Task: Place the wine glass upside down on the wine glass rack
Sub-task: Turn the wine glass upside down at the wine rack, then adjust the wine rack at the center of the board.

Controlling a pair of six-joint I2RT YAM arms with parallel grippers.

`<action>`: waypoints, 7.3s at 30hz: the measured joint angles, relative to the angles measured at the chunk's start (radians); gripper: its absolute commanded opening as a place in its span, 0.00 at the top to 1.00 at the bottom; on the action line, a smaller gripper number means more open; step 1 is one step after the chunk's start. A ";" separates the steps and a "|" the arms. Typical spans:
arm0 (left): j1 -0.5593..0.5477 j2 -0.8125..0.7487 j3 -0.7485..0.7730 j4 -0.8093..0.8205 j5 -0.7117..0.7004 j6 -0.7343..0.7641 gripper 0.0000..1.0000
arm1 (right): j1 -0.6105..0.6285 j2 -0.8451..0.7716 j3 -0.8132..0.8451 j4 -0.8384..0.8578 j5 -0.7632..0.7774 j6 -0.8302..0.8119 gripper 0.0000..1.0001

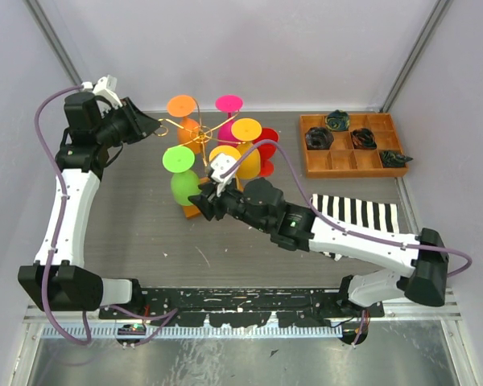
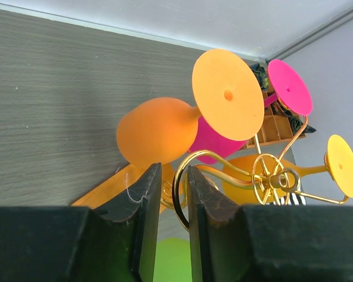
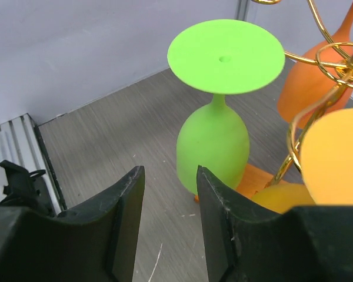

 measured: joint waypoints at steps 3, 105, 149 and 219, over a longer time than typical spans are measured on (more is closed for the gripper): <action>0.000 0.005 0.010 -0.016 -0.003 0.003 0.63 | 0.000 -0.047 -0.012 -0.034 -0.003 0.011 0.53; -0.013 -0.770 -0.565 -0.313 -0.314 0.067 0.31 | -0.214 0.568 1.002 -0.734 0.216 -0.027 1.00; -0.020 -0.769 -0.565 -0.313 -0.314 0.067 0.31 | -0.435 0.487 0.929 -0.787 -0.530 -0.505 0.99; -0.023 -0.754 -0.565 -0.313 -0.315 0.067 0.30 | -0.428 0.581 1.052 -0.777 -0.690 -0.583 0.53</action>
